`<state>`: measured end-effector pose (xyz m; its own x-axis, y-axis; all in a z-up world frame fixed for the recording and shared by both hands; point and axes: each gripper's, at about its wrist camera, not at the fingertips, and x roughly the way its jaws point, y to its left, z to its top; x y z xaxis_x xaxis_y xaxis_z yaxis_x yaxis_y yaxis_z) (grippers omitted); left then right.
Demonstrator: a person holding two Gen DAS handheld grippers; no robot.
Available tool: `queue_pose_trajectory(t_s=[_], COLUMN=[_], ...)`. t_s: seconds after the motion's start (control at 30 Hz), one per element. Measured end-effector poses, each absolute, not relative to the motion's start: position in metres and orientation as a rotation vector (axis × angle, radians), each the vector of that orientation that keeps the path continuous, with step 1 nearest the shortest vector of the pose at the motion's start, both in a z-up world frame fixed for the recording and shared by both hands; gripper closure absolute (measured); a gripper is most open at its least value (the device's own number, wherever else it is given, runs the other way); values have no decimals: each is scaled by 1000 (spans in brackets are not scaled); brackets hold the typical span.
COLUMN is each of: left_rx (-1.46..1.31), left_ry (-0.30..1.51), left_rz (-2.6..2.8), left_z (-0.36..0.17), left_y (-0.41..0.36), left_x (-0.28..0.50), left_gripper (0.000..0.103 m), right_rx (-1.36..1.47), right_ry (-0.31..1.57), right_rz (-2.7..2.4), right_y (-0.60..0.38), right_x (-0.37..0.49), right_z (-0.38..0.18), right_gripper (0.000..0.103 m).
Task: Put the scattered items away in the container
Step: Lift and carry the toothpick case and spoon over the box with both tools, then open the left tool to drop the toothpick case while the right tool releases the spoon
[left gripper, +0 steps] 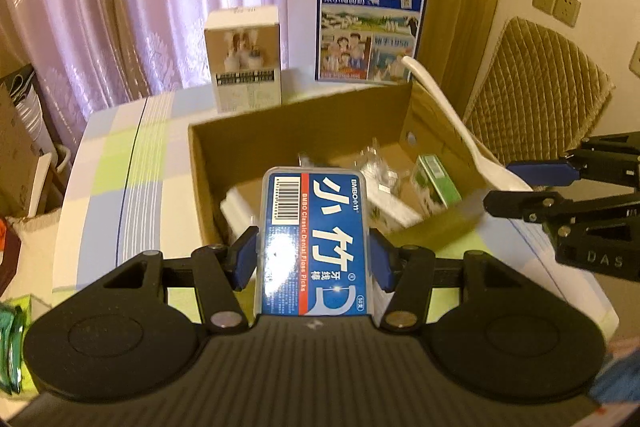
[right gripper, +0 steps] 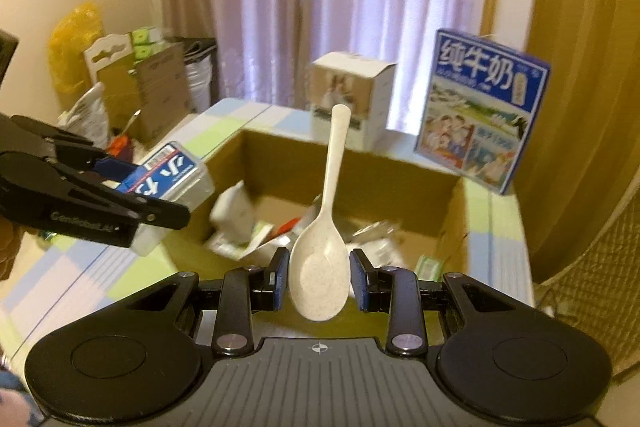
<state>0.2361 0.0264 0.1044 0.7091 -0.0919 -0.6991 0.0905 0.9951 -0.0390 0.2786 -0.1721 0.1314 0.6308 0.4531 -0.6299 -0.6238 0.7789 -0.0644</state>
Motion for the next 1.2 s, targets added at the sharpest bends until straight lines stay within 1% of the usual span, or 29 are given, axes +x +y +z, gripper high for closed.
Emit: queue_pose_trajectory(t_s=[0.23,0.57,0.6,0.63,0.67,1.07,1.2], left_rx=[-20,-32,-28,-27,-31,-128,-83], left_ry=[775,802,802,804,804,773,745], left_rz=[-91,-80,-72,-63,-54,2,25], left_z=[98,69,66,63,61,54,58], left_y=[29,29,29,29,31,40,36], left_x=[277,313,318,321,322,280,277], left_gripper=[51,51,50,43,42,41,40], right_rx=[-280,-231,-227,-223,-219,-199,-199], right_ry=[656,701,704,707,709,734,737], right_rz=[598,586,585,584,583,592,592], right_y=[-174,-169,-169,-169,-169,-166,-163], right_x=[324,358,360,361,361,360,362], right_z=[127,105,103,102,101,90,87], right_gripper=[74,74,74,74,74,74,74])
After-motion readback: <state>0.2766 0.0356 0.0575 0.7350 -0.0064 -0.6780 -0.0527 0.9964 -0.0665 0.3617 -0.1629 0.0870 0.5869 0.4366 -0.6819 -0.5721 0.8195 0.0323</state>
